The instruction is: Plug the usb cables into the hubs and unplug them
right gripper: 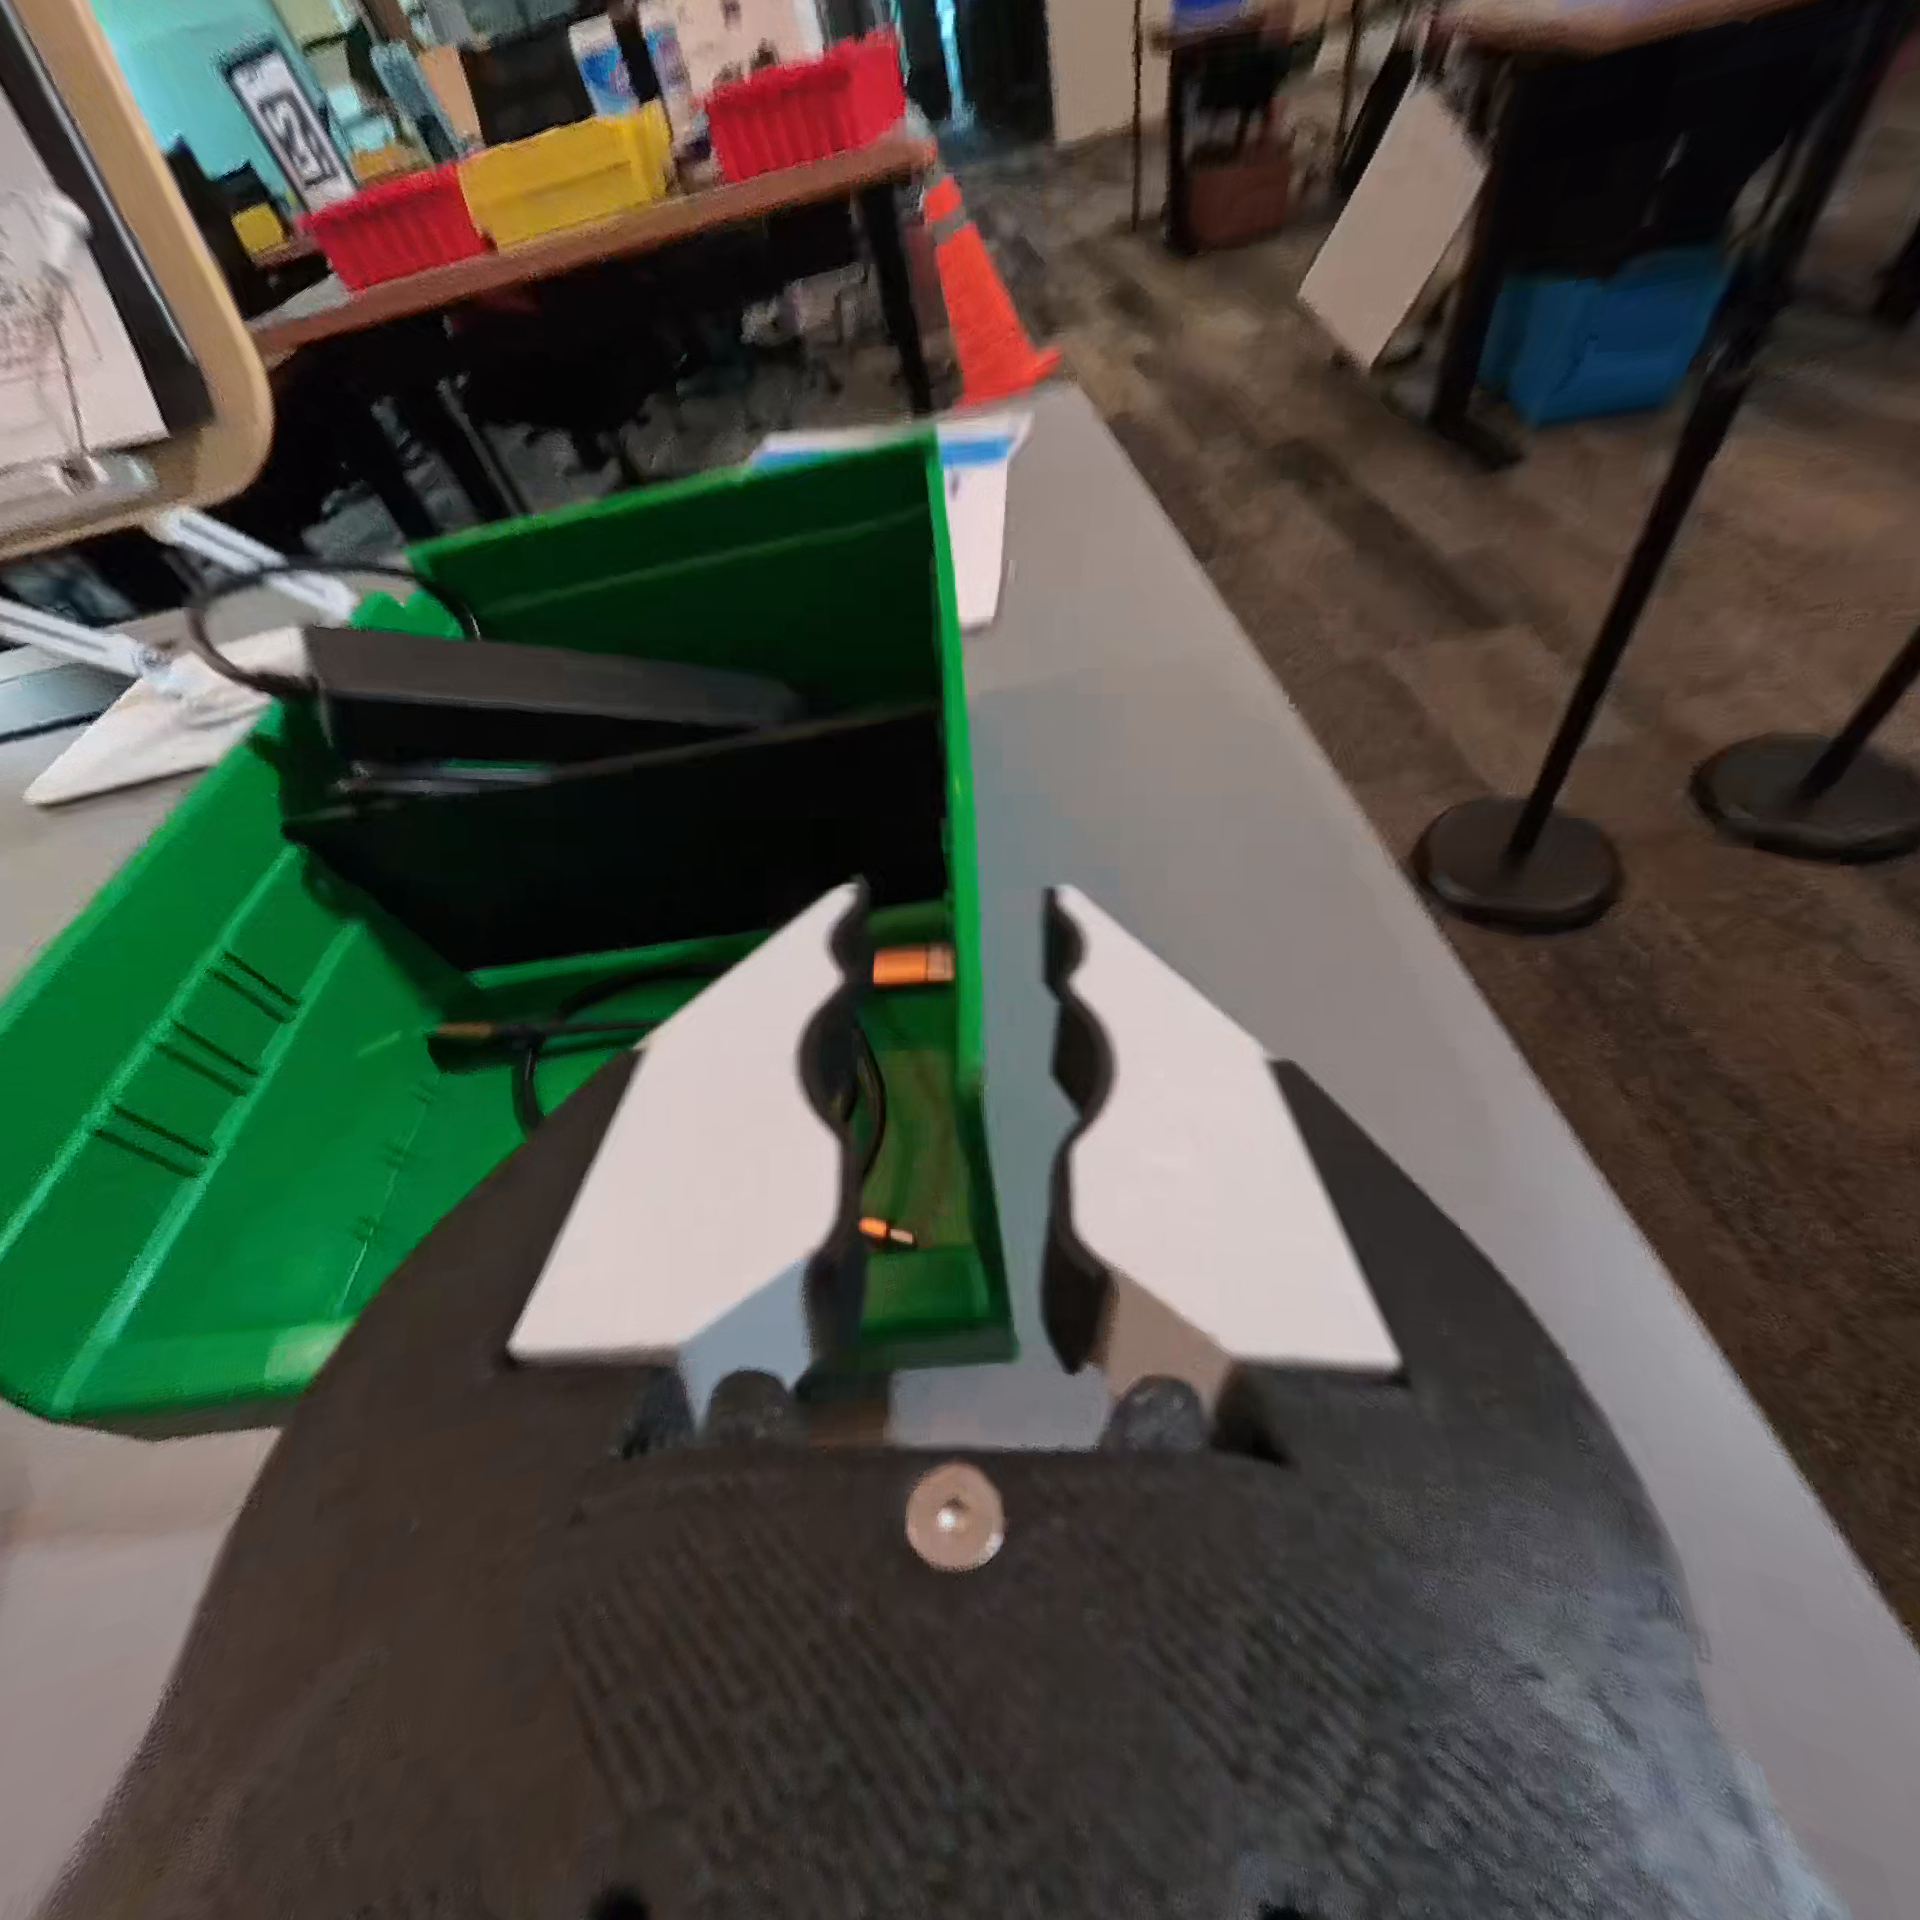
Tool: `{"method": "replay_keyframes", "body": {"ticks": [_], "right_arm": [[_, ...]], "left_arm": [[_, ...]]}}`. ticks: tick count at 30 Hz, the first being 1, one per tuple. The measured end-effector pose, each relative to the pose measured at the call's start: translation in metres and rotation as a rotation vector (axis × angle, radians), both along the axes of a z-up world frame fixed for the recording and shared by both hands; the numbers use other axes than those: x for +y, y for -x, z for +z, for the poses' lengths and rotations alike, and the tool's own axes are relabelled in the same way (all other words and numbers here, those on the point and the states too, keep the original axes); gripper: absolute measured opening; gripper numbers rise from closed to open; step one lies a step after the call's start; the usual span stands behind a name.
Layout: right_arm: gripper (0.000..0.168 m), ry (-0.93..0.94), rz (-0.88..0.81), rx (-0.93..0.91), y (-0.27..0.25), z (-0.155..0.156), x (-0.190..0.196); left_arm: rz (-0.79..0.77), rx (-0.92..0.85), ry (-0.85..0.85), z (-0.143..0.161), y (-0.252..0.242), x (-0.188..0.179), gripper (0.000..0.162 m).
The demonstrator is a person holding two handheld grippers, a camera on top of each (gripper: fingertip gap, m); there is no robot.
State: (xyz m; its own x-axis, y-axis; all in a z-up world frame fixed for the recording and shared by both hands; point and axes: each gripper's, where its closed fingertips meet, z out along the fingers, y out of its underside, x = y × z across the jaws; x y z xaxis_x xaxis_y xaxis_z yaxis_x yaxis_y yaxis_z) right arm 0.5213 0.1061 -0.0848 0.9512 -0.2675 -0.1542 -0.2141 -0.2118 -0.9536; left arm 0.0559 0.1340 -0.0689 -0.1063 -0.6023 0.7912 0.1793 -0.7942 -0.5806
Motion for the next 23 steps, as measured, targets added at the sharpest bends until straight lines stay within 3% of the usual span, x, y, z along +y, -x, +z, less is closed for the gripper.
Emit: {"method": "replay_keyframes", "body": {"ticks": [1, 4, 7, 11, 14, 18, 23], "right_arm": [[0.044, -0.045, 0.002, -0.073, 0.007, 0.02, -0.002], [0.056, -0.194, 0.13, -0.31, 0.068, 0.079, -0.005], [0.044, -0.29, 0.387, -0.437, 0.171, 0.1, -0.002], [0.04, -0.235, 0.809, -0.397, 0.314, 0.054, -0.008], [0.041, -0.126, 1.004, -0.474, 0.379, 0.01, -0.02], [0.041, -0.08, 1.069, -0.748, 0.412, -0.017, -0.028], [0.037, -0.018, 1.114, -0.822, 0.431, -0.038, -0.035]], "left_arm": [[0.0, 0.001, 0.001, 0.0, 0.0, 0.0, 0.01], [0.0, 0.004, 0.017, -0.003, -0.001, 0.001, 0.01], [-0.002, -0.006, 0.055, -0.006, -0.004, 0.0, 0.01], [-0.002, 0.004, 0.078, -0.009, -0.011, -0.006, 0.01], [-0.011, 0.031, 0.059, -0.011, -0.018, -0.015, 0.01], [-0.003, 0.059, 0.038, -0.013, -0.029, -0.027, 0.01], [-0.001, 0.081, 0.038, -0.017, -0.038, -0.038, 0.01]]}}
